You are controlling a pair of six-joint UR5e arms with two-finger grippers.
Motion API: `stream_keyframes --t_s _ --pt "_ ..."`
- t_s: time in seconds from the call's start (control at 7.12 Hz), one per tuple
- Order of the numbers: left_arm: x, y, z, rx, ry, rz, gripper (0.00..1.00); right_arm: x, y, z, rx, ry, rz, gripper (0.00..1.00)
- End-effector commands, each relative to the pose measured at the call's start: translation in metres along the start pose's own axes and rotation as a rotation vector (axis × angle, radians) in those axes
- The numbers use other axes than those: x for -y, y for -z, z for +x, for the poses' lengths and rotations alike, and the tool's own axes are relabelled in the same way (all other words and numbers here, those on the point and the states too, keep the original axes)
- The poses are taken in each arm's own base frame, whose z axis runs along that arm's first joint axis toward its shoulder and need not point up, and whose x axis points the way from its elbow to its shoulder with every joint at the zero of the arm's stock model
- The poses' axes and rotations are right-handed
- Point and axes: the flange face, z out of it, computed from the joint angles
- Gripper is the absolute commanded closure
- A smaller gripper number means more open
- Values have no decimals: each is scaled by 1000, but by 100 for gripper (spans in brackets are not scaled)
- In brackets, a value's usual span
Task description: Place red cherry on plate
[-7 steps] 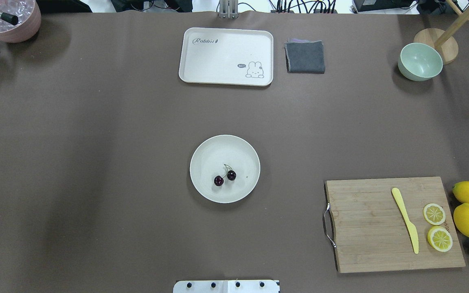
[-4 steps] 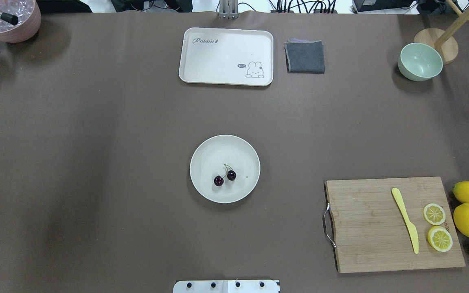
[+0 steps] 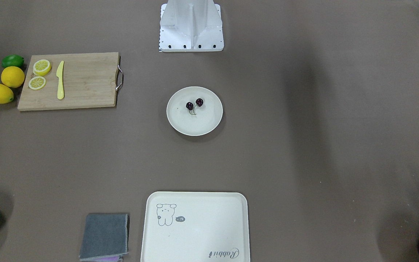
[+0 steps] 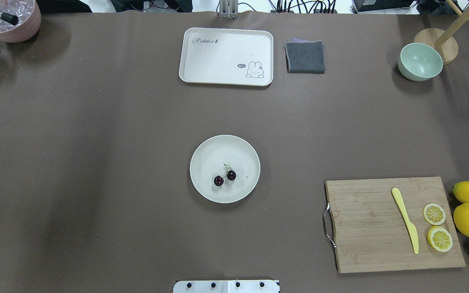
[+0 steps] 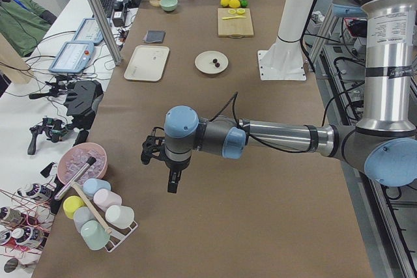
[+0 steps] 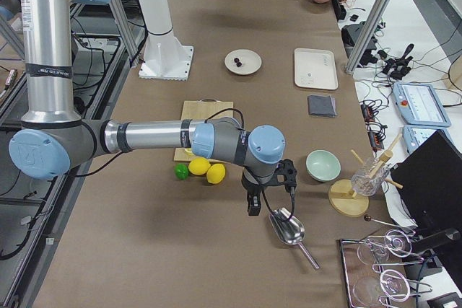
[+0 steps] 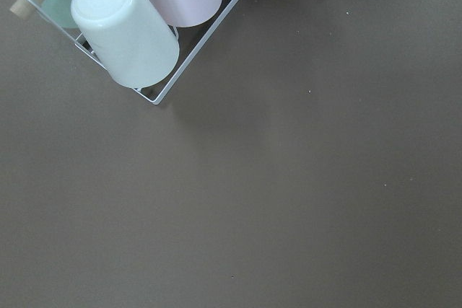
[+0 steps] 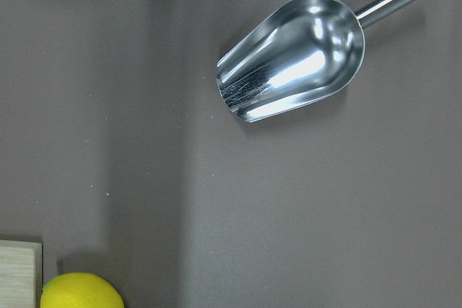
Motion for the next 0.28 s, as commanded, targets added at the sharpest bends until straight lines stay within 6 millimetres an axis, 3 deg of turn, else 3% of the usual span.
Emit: stream_keyframes --t_s 0.0,0.14 --pt "0 0 0 0 -1 0 2 -2 -2 1 1 -2 -3 0" --pt "-1 0 -1 0 1 0 2 -4 -3 2 1 -6 -5 0"
